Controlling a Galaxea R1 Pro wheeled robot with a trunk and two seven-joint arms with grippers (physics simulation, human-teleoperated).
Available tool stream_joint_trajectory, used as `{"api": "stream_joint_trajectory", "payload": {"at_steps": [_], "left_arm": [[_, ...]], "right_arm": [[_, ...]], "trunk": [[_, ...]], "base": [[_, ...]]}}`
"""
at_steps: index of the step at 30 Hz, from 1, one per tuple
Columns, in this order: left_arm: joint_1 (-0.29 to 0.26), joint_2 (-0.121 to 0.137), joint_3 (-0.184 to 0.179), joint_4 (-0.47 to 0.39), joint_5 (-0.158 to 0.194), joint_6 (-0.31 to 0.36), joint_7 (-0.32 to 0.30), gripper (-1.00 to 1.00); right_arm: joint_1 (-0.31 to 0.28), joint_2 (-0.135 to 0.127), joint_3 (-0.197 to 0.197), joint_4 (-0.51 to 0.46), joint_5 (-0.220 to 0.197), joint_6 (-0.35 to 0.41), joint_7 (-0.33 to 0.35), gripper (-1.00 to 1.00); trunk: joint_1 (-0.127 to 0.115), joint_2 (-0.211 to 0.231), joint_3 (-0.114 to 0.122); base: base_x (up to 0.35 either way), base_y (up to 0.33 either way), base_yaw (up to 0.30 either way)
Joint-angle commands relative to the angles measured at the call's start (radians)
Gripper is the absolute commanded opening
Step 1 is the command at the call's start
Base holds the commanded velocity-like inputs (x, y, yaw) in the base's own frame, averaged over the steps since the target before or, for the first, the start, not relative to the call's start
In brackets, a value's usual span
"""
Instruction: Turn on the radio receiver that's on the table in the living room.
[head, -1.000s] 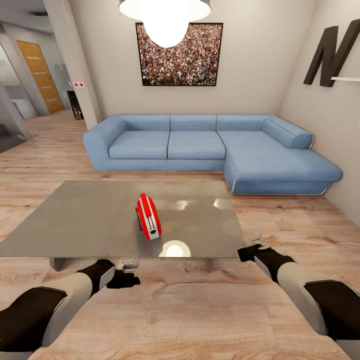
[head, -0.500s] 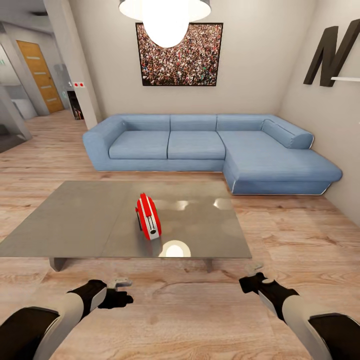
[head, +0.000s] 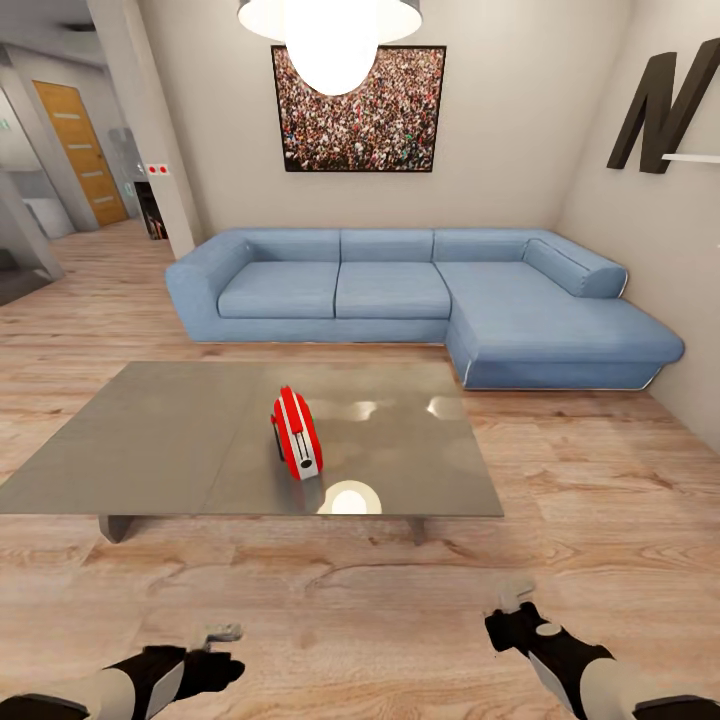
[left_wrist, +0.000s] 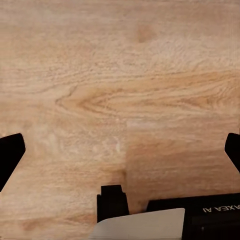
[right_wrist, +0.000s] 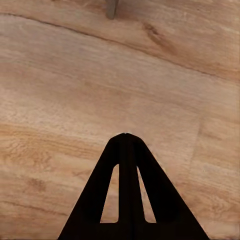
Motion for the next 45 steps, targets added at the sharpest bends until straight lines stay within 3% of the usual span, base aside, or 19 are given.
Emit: {"api": "stream_joint_trajectory", "payload": {"at_steps": [1, 14, 24, 36, 45], "left_arm": [[0.021, 0.005, 0.001, 0.000, 0.001, -0.021, 0.000, 1.00], [0.269, 0.074, 0.001, 0.000, 0.001, -0.179, -0.005, 1.00], [0.427, 0.094, 0.001, 0.002, 0.005, -0.259, -0.052, 1.00], [0.520, 0.104, 0.001, 0.003, 0.007, -0.284, -0.055, 1.00], [0.539, 0.100, 0.001, 0.003, 0.007, -0.268, -0.048, 1.00]], "right_arm": [[0.015, 0.000, 0.000, 0.000, 0.000, -0.003, 0.000, -1.00], [0.193, 0.000, 0.000, 0.001, -0.002, -0.069, 0.001, -1.00], [0.326, 0.001, 0.000, 0.003, -0.003, -0.131, 0.001, -1.00], [0.444, 0.007, 0.000, 0.003, -0.003, -0.141, 0.007, -1.00], [0.466, 0.020, 0.000, 0.003, -0.005, -0.102, 0.005, -1.00]], "trunk": [[0.000, 0.000, 0.000], [0.000, 0.000, 0.000], [0.000, 0.000, 0.000], [0.000, 0.000, 0.000], [0.000, 0.000, 0.000]], "base": [[0.000, 0.000, 0.000], [0.000, 0.000, 0.000], [0.000, 0.000, 0.000], [0.000, 0.000, 0.000], [0.000, 0.000, 0.000]]}}
